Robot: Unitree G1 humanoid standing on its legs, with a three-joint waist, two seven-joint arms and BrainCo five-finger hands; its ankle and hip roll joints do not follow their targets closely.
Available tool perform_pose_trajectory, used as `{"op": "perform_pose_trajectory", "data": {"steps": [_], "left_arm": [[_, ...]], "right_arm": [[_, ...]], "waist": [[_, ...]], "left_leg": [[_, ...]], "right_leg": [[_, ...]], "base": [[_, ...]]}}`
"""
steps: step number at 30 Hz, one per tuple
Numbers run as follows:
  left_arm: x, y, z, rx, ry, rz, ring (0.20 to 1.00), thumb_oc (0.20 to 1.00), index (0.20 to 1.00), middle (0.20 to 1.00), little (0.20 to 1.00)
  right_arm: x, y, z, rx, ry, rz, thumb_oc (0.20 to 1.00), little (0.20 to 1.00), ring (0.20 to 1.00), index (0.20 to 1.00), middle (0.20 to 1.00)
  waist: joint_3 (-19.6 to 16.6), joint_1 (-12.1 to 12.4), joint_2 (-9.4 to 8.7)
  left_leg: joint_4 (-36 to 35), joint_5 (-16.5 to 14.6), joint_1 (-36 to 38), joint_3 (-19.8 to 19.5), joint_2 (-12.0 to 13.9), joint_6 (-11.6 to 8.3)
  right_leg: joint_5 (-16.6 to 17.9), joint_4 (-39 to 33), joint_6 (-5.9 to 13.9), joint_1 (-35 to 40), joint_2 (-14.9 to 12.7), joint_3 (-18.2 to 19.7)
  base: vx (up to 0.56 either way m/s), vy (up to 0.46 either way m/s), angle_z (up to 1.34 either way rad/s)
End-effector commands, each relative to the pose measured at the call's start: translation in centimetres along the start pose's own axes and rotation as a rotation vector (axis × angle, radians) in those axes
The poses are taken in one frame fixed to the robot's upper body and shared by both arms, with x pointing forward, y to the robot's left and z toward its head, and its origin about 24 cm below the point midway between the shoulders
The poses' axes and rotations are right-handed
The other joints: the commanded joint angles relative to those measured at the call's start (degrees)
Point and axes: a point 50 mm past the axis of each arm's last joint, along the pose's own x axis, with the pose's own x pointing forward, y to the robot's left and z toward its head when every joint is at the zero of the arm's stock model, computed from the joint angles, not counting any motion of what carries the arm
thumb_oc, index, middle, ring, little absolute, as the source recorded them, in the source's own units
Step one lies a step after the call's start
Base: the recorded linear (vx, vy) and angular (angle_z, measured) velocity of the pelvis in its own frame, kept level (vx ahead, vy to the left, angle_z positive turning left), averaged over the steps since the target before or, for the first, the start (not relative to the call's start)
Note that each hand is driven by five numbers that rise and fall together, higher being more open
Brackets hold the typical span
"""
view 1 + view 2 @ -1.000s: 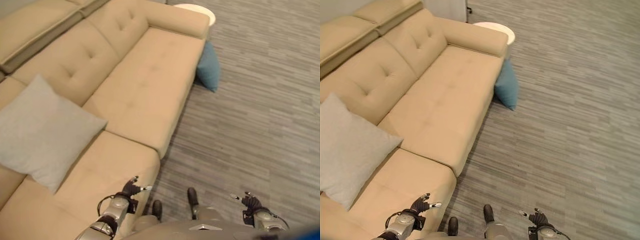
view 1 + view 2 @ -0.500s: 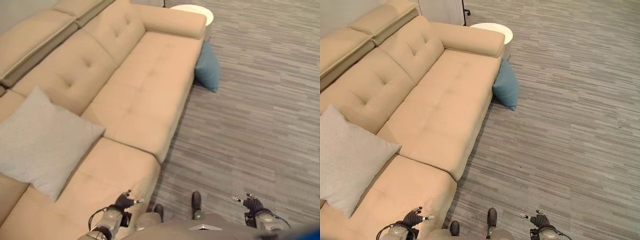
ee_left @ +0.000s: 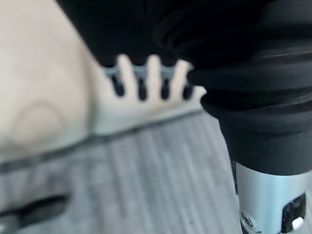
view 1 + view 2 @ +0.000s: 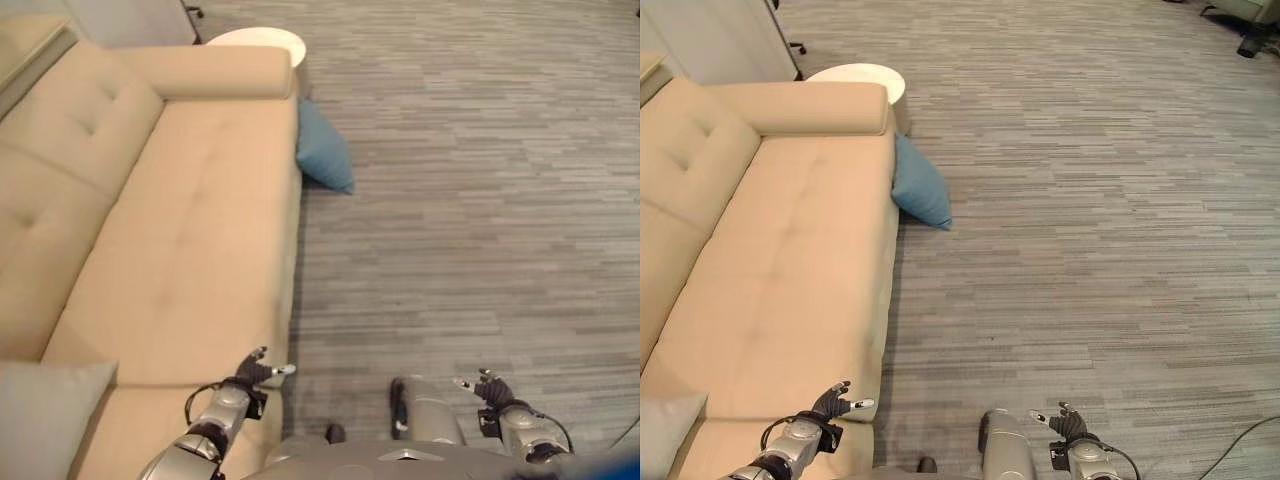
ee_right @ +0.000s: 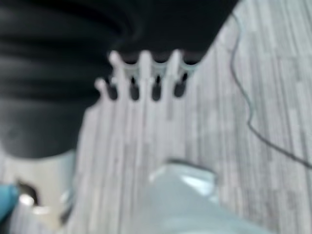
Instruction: Pick up all the scattered cushions and arrange them neatly on the sofa.
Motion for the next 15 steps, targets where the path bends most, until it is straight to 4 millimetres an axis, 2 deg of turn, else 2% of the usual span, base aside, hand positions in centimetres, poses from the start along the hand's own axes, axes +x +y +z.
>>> {"op": "perform_pose_trajectory", "data": {"steps": [1, 3, 4, 5, 6, 7, 8, 9, 10, 11, 12, 13, 14, 15], "left_arm": [[-0.3, -0.4, -1.3, -0.006, 0.027, 0.008, 1.0, 1.0, 1.0, 1.0, 1.0], [-0.5, -0.8, -2.0, -0.042, 0.048, 0.01, 1.0, 1.0, 1.0, 1.0, 1.0], [-0.3, -1.0, -1.3, -0.051, 0.028, 0.007, 1.0, 1.0, 1.0, 1.0, 1.0], [-0.3, -1.1, -1.1, -0.05, 0.022, 0.008, 1.0, 1.0, 1.0, 1.0, 1.0], [-0.3, -1.0, -1.2, -0.058, 0.022, 0.009, 1.0, 1.0, 1.0, 1.0, 1.0], [-0.3, -1.1, -1.3, -0.059, 0.023, 0.005, 1.0, 1.0, 1.0, 1.0, 1.0], [-0.4, -1.1, -1.6, -0.048, 0.032, 0.001, 1.0, 1.0, 1.0, 1.0, 1.0], [-0.5, -1.1, -1.7, -0.039, 0.034, -0.001, 1.0, 1.0, 1.0, 1.0, 1.0], [-0.6, -1.3, -2.2, -0.032, 0.052, -0.01, 1.0, 1.0, 1.0, 1.0, 1.0], [-0.6, -1.4, -2.4, -0.03, 0.057, -0.013, 1.0, 1.0, 1.0, 1.0, 1.0], [-0.8, -1.4, -3.1, -0.048, 0.08, -0.009, 1.0, 1.0, 1.0, 1.0, 1.0], [-0.9, -1.4, -3.5, -0.049, 0.093, -0.01, 1.0, 1.0, 1.0, 1.0, 1.0], [-0.9, -1.1, -3.5, -0.045, 0.099, -0.006, 1.0, 1.0, 1.0, 1.0, 1.0], [-0.9, -1.1, -3.5, -0.045, 0.098, -0.006, 1.0, 1.0, 1.0, 1.0, 1.0]], "right_arm": [[0.0, -2.4, 0.1, -0.013, -0.006, -0.071, 1.0, 1.0, 1.0, 1.0, 1.0], [0.0, -2.7, -0.2, -0.001, 0.004, -0.082, 1.0, 1.0, 1.0, 1.0, 1.0], [0.1, -3.1, 1.0, 0.011, -0.037, -0.096, 1.0, 1.0, 1.0, 1.0, 1.0], [0.1, -3.3, 1.0, 0.008, -0.04, -0.103, 1.0, 1.0, 1.0, 1.0, 1.0], [0.1, -3.4, 1.0, 0.011, -0.036, -0.103, 1.0, 1.0, 1.0, 1.0, 1.0], [0.1, -3.5, 0.8, 0.012, -0.026, -0.103, 1.0, 1.0, 1.0, 1.0, 1.0], [0.1, -3.5, 0.8, 0.013, -0.029, -0.103, 1.0, 1.0, 1.0, 1.0, 1.0], [0.1, -3.5, 0.9, 0.018, -0.036, -0.102, 1.0, 1.0, 1.0, 1.0, 1.0], [0.1, -3.5, 0.9, 0.014, -0.04, -0.102, 1.0, 1.0, 1.0, 1.0, 1.0], [0.1, -3.4, 1.0, 0.009, -0.044, -0.099, 1.0, 1.0, 1.0, 1.0, 1.0], [0.1, -3.4, 1.4, -0.026, -0.052, -0.088, 1.0, 1.0, 1.0, 1.0, 1.0], [0.2, -3.3, 1.3, -0.036, -0.05, -0.083, 1.0, 1.0, 1.0, 1.0, 1.0], [0.2, -3.0, 1.7, -0.033, -0.06, -0.073, 1.0, 1.0, 1.0, 1.0, 1.0], [0.2, -3.0, 1.7, -0.033, -0.06, -0.073, 1.0, 1.0, 1.0, 1.0, 1.0]], "waist": [[-0.1, 0.35, -0.16], [-0.93, 0.34, -0.36], [1.29, 1.45, -1.99], [1.69, 1.84, -2.31], [1.41, 2.57, -2.52], [1.09, 2.82, -2.41], [0.37, 2.86, -1.88], [0.28, 3.04, -1.41], [0.1, 4.38, -0.08], [0.21, 4.97, 0.24], [-0.13, 5.72, 0.67], [-0.39, 5.95, 0.46], [0.17, 5.95, 0.59], [0.18, 5.98, 0.53]], "left_leg": [[-3.17, 9.0, -3.78, -8.61, -0.34, -3.6], [2.16, 10.54, -5.59, -7.96, 1.86, -6.35], [12.65, 13.46, -11.34, -7.72, 1.02, -7.7], [14.13, 13.58, -12.59, -7.67, 0.43, -7.34], [12.5, 11.97, -14.64, -7.4, -1.67, -6.44], [10.75, 11.09, -14.78, -7.19, -2.33, -6.09], [6.69, 11.56, -15.59, -6.07, -3.41, -5.47], [4.23, 13.0, -16.04, -5.7, -4.34, -4.98], [0.29, 17.27, -18.06, -5.57, -6.42, -4.61], [-0.15, 18.37, -18.61, -5.59, -7.01, -4.8], [0.15, 17.11, -16.8, -6.53, -6.55, -3.49], [0.48, 16.49, -16.09, -6.63, -6.72, -2.84], [0.64, 15.46, -14.18, -6.38, -6.07, -1.54], [0.64, 15.46, -14.2, -6.32, -6.12, -1.53]], "right_leg": [[7.55, -8.13, 2.23, 13.7, 4.82, 1.67], [7.2, -10.35, 1.15, 17.08, 5.0, 1.44], [6.65, -10.58, 0.24, 19.46, 3.87, 1.12], [6.59, -10.81, 0.02, 20.03, 3.65, 1.21], [6.03, -11.33, -0.13, 21.18, 3.85, 1.79], [5.66, -11.72, -0.13, 22.25, 4.02, 1.93], [4.88, -12.02, -0.27, 23.27, 4.71, 1.86], [4.25, -11.74, -0.47, 24.01, 5.52, 1.88], [2.56, -11.41, -1.13, 26.63, 8.0, 3.71], [1.71, -10.76, -1.38, 27.65, 8.62, 4.56], [-1.15, -5.98, -0.95, 28.13, 8.34, 5.55], [-1.64, -3.27, -0.18, 28.04, 7.66, 5.1], [0.91, 7.64, 1.69, 24.28, 6.67, 4.11], [0.76, 7.92, 1.7, 24.12, 6.61, 4.16]], "base": [[0.5, -0.411, 0.22], [0.34, -0.457, 0.16], [0.17, -0.356, 0.14], [0.27, -0.383, -0.07], [0.27, -0.206, 0.0], [0.4, -0.241, -0.2], [0.35, -0.168, 0.02], [0.53, -0.233, 0.16], [0.46, -0.165, 0.3], [0.61, -0.079, 0.14], [0.44, 0.035, -0.95], [0.44, 0.08, -1.25], [0.19, 0.041, -1.09], [0.13, 0.029, -0.15]]}}
